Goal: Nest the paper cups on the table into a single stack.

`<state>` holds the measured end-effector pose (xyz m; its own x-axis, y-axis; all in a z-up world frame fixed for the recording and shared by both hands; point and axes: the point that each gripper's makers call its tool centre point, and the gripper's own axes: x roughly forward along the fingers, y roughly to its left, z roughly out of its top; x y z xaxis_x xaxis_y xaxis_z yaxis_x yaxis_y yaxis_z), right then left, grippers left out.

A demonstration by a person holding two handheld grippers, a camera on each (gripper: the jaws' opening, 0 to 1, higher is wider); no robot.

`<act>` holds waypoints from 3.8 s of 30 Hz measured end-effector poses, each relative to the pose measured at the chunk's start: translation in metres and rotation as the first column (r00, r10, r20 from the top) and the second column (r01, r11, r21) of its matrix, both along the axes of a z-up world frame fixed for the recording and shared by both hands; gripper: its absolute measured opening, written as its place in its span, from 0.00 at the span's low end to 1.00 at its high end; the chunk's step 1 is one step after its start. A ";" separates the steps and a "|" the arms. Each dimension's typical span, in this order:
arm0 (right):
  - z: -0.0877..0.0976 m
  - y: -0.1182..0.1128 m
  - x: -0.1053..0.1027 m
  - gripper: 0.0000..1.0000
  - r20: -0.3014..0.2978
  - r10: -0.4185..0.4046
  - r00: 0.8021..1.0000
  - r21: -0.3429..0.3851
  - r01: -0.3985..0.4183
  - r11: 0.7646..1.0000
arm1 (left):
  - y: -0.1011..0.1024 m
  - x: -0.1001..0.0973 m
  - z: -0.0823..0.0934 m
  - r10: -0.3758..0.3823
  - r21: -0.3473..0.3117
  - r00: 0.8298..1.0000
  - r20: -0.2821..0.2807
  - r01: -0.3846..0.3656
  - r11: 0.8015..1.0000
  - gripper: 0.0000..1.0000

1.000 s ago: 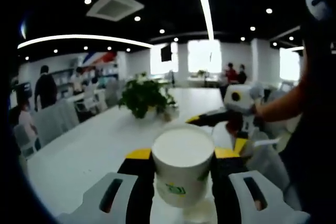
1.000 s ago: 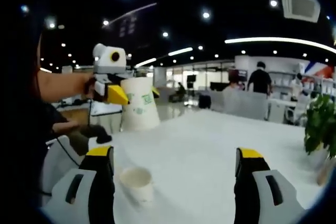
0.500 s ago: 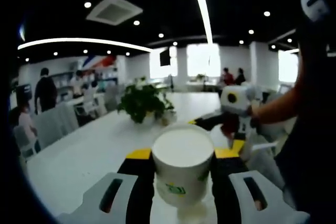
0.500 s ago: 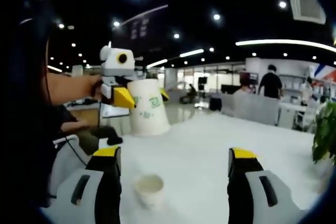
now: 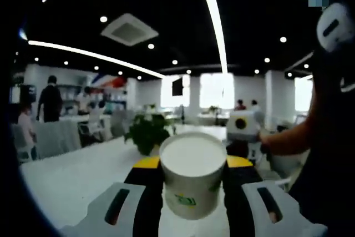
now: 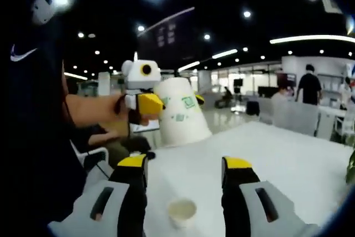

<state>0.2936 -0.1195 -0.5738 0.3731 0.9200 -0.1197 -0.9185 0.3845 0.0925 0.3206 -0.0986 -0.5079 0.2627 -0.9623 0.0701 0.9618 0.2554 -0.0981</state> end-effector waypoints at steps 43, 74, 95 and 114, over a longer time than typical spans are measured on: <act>0.059 0.027 -0.040 0.02 -0.079 0.305 0.949 0.202 -0.285 0.937 | 0.012 -0.041 -0.038 -0.126 0.158 0.991 -0.049 0.132 0.979 0.39; 0.067 0.018 -0.006 0.00 0.000 0.198 0.980 -0.242 -0.192 0.951 | 0.082 0.033 -0.101 0.353 0.305 0.936 -0.016 -0.332 0.893 0.99; 0.031 0.021 0.008 0.00 -0.010 0.234 0.972 -0.752 -0.161 0.639 | 0.162 0.064 -0.141 0.617 0.342 0.786 0.026 -0.587 0.734 0.99; 0.013 0.031 -0.007 0.00 -0.125 0.312 0.942 -0.897 -0.242 0.369 | 0.169 0.059 -0.150 0.659 0.370 0.751 0.041 -0.625 0.688 0.99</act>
